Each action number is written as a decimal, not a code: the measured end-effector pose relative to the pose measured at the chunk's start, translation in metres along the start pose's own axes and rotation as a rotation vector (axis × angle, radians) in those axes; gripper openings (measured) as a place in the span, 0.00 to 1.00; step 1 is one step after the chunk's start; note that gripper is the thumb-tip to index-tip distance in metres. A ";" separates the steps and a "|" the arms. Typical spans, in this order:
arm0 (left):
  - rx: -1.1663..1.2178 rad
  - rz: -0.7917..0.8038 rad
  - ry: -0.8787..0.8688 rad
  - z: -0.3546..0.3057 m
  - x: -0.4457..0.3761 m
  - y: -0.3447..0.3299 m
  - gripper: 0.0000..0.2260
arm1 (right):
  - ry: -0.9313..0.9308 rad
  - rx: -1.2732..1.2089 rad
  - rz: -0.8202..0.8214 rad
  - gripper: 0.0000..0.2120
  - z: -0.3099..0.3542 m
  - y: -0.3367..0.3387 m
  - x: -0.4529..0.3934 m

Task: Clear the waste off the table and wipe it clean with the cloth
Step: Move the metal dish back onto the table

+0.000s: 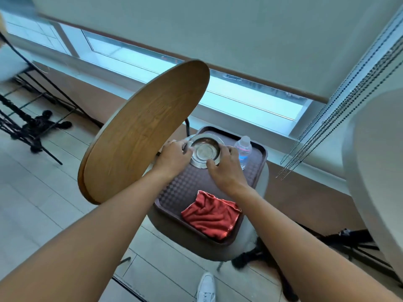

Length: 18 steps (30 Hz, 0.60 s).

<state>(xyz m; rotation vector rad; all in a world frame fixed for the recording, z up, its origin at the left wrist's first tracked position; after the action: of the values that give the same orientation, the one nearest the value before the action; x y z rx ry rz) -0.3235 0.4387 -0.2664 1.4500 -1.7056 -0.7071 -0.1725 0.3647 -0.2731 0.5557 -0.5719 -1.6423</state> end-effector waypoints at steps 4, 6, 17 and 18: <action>0.032 -0.082 -0.047 -0.025 0.045 0.031 0.14 | 0.044 0.007 -0.026 0.24 0.027 0.032 0.025; 0.051 -0.130 -0.073 -0.038 0.071 0.046 0.14 | 0.069 0.017 -0.045 0.23 0.041 0.052 0.041; 0.147 -0.233 -0.189 -0.120 0.199 0.095 0.13 | 0.098 0.088 -0.147 0.25 0.092 0.170 0.136; 0.160 -0.232 -0.194 -0.128 0.209 0.097 0.12 | 0.098 0.088 -0.154 0.25 0.095 0.182 0.144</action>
<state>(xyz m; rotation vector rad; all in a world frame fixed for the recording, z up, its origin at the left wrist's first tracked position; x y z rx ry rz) -0.2807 0.2622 -0.0759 1.7598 -1.7902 -0.8766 -0.1167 0.2039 -0.0884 0.7566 -0.5422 -1.7303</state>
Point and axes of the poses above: each hand's wrist, its own x-axis away from the middle knuckle, its own y-axis out of the back of the hand, z = x × y, the point moved 6 cm from there along -x, towards the middle knuckle, and after that the axes turned 12 degrees about y, right-handed, at the moved point
